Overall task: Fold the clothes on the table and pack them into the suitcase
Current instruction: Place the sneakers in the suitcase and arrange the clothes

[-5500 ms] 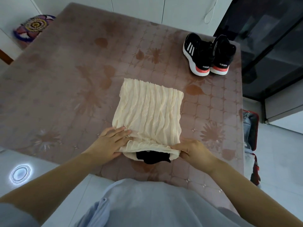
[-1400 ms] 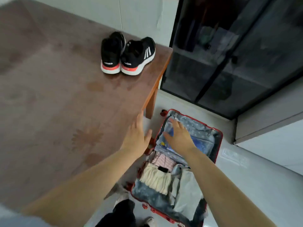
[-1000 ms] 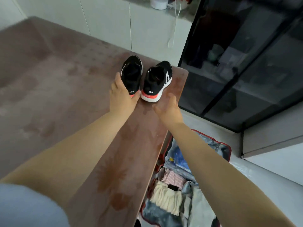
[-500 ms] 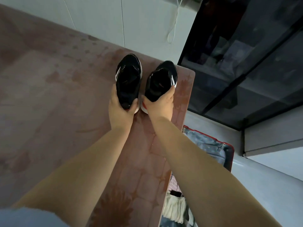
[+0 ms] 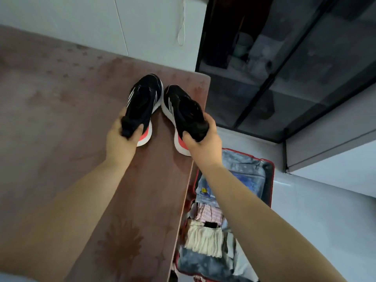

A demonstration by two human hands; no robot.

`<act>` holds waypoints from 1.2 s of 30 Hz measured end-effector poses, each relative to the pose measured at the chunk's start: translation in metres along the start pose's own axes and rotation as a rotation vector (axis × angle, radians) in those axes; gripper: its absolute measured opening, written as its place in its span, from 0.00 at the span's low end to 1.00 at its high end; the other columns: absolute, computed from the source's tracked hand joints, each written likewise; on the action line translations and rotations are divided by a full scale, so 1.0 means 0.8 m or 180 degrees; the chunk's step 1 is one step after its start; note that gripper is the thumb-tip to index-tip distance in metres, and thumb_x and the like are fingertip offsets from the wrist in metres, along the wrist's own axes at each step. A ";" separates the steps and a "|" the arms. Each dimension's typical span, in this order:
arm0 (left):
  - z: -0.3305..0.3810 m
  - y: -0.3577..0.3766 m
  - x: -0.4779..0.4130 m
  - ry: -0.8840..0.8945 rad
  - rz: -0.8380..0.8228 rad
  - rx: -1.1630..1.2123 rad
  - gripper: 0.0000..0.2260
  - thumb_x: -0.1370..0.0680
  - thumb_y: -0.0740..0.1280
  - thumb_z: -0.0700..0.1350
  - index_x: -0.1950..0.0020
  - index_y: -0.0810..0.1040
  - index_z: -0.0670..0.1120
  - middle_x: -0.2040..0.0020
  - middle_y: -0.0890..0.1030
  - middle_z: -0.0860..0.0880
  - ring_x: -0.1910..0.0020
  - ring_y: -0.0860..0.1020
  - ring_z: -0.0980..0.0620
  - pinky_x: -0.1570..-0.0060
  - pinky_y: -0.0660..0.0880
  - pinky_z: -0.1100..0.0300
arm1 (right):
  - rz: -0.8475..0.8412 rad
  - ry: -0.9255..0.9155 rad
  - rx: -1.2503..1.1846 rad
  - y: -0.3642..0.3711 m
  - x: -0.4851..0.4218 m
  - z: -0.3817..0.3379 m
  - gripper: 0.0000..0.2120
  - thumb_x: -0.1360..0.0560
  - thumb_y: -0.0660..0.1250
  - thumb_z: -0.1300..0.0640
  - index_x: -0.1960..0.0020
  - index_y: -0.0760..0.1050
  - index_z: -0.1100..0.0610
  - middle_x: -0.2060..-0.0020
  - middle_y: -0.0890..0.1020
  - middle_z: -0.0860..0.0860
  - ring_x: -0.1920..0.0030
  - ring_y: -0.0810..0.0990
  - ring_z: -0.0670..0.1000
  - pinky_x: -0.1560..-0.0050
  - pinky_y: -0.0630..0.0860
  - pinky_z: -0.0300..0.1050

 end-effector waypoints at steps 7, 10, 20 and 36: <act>0.098 0.016 0.157 0.0116 -0.0653 0.0474 0.24 0.28 0.72 0.41 0.33 0.72 0.50 0.44 0.76 0.63 0.47 0.72 0.75 0.47 0.67 0.79 | 0.0414 0.0712 -0.0372 -0.205 0.117 0.110 0.26 0.29 0.70 0.63 0.34 0.67 0.51 0.46 0.78 0.47 0.47 0.77 0.37 0.49 0.73 0.27; 0.122 0.032 0.247 0.0265 -0.1345 0.0593 0.24 0.32 0.72 0.51 0.39 0.71 0.66 0.48 0.76 0.74 0.45 0.73 0.74 0.47 0.68 0.77 | 0.0607 0.1114 0.0016 -0.297 0.196 0.173 0.24 0.30 0.71 0.68 0.38 0.70 0.54 0.53 0.79 0.44 0.55 0.79 0.36 0.58 0.72 0.22; -0.022 0.155 0.488 -0.1257 -0.2412 -0.0761 0.25 0.32 0.75 0.46 0.38 0.75 0.39 0.48 0.80 0.44 0.46 0.78 0.48 0.56 0.64 0.66 | -0.0221 0.2386 0.0467 -0.455 0.382 0.410 0.22 0.34 0.73 0.65 0.45 0.74 0.49 0.55 0.81 0.46 0.51 0.79 0.50 0.52 0.73 0.44; -0.486 0.353 0.546 -0.1604 -0.3463 -0.1241 0.12 0.25 0.69 0.41 0.43 0.74 0.45 0.49 0.79 0.48 0.44 0.76 0.47 0.46 0.68 0.61 | -0.1200 0.2817 0.0234 -0.338 0.409 0.843 0.14 0.33 0.72 0.64 0.49 0.78 0.53 0.57 0.84 0.52 0.56 0.82 0.48 0.57 0.78 0.35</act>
Point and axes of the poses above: each hand's wrist, its own x-axis away from the middle knuckle, its own y-axis out of the palm, z = x × y, the point moved 2 cm from there along -x, towards the middle knuckle
